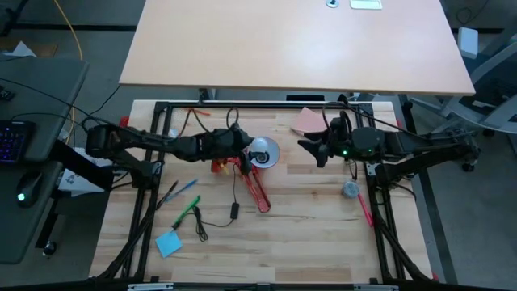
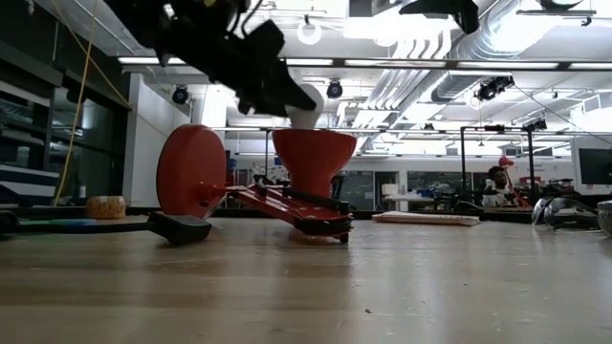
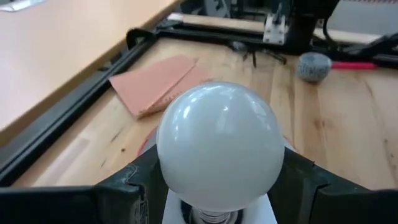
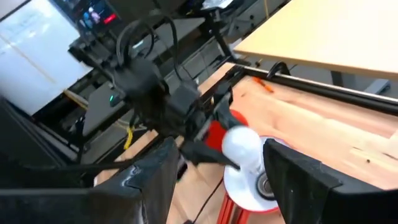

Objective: Screw lightbulb
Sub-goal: Insert the white lightbulb into the red lamp

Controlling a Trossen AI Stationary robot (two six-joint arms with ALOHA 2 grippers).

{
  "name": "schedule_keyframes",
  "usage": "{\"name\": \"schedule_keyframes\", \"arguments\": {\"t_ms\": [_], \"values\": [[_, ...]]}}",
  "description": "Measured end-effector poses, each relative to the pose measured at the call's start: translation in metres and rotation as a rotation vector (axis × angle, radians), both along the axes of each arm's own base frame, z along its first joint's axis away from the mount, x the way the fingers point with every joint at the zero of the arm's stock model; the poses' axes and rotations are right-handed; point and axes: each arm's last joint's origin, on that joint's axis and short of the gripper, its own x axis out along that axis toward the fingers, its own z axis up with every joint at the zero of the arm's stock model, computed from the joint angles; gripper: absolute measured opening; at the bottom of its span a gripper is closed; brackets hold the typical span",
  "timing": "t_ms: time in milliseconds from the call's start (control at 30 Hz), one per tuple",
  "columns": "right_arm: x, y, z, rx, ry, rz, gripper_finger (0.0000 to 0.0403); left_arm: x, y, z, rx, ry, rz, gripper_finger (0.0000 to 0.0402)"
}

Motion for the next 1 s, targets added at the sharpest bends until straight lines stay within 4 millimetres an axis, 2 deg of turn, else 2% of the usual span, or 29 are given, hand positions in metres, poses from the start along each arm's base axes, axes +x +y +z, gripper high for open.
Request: {"name": "schedule_keyframes", "arguments": {"t_ms": [200,367,467,733,1000], "values": [[0.001,0.0,0.002,0.004,-0.023,-0.014,0.0227,0.013,0.0,-0.013,-0.003,-0.042,-0.005,0.0198],[0.001,0.0,0.004,-0.009,-0.038,-0.011,0.0227,0.014,0.0,-0.023,-0.026,0.01,0.003,0.0198],[0.001,0.0,0.004,-0.012,-0.043,-0.015,0.0227,0.015,0.001,-0.026,-0.024,0.012,0.012,0.02],[0.001,0.0,0.005,-0.031,-0.04,-0.012,0.0227,0.017,0.001,-0.029,-0.001,0.028,-0.002,0.024],[0.002,0.0,0.005,-0.035,-0.04,-0.011,0.0227,0.016,0.001,-0.03,0.074,0.063,-0.041,0.0253]]}}
